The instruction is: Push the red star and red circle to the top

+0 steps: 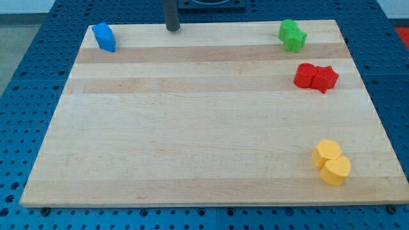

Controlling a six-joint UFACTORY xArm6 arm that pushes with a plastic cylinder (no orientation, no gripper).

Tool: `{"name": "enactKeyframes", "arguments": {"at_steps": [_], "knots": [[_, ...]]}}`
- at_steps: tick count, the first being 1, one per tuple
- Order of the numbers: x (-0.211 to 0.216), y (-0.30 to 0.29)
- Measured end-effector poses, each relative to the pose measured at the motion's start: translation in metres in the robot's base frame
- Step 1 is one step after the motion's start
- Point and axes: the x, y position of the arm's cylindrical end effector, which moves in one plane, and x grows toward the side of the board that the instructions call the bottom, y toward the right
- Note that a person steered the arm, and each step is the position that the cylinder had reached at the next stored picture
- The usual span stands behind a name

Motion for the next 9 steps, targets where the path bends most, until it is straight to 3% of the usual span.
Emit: {"name": "enactKeyframes", "arguments": {"at_steps": [1, 5, 7, 9], "knots": [[0.041, 0.037], [0.275, 0.237], [0.266, 0.300], [0.222, 0.309]]}}
